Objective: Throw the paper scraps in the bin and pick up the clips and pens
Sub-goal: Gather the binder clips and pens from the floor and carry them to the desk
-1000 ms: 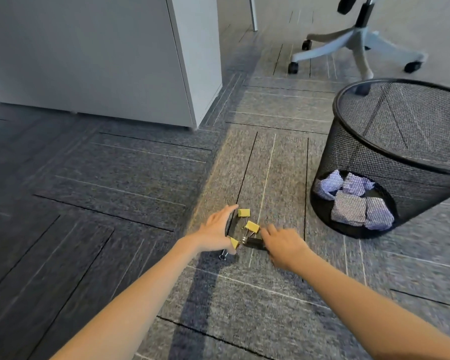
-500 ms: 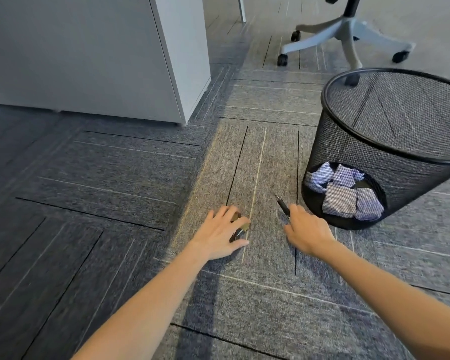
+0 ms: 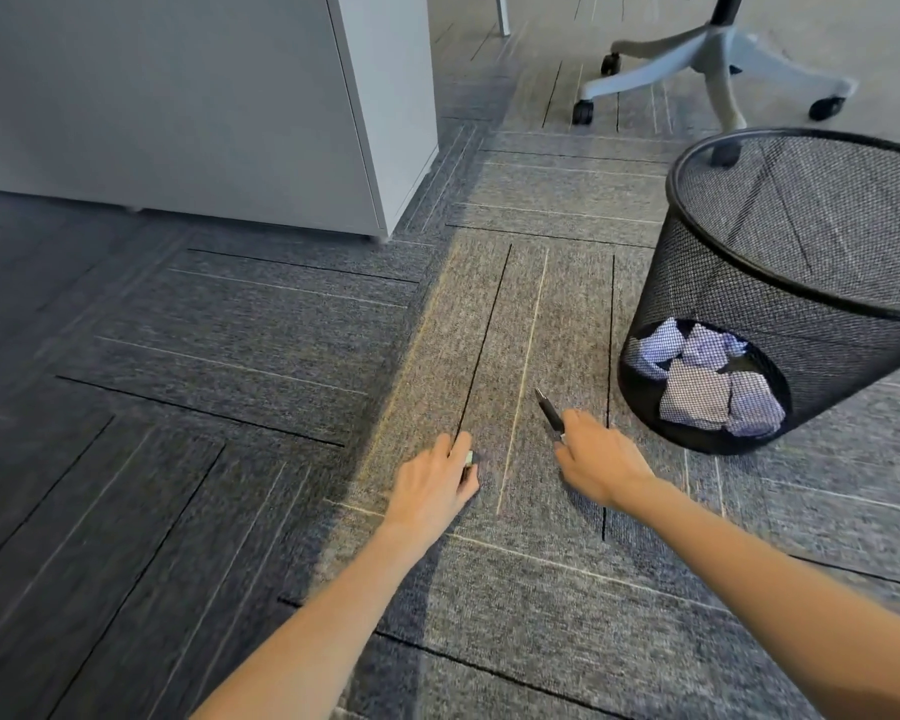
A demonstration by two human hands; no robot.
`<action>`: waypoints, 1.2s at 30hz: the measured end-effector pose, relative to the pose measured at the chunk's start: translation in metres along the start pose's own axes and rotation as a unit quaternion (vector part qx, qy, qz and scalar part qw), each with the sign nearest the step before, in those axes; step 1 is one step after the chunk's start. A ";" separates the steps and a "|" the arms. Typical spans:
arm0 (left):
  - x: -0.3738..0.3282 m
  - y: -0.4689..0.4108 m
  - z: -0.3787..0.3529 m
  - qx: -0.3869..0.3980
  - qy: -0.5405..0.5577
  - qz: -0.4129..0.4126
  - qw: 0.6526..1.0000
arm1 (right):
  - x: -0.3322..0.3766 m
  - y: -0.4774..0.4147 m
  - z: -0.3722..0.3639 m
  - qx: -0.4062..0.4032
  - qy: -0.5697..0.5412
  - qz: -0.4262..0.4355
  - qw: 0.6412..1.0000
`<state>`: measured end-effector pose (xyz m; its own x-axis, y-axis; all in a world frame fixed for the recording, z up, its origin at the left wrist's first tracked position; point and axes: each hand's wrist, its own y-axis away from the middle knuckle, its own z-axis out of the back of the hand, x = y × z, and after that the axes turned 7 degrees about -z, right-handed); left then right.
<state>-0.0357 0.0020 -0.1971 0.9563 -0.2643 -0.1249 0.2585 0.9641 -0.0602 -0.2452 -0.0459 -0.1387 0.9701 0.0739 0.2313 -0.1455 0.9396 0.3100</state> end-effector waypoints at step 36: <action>-0.058 0.040 1.001 -0.108 0.353 0.291 0.882 | 0.362 0.287 0.816 0.070 -0.251 0.252 0.932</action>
<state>0.0559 0.0807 0.7995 0.5749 0.2505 -0.7789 -0.3534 0.9346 0.0397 -0.0943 -0.0219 0.7864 0.5634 0.2948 0.7718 -0.6164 0.7721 0.1550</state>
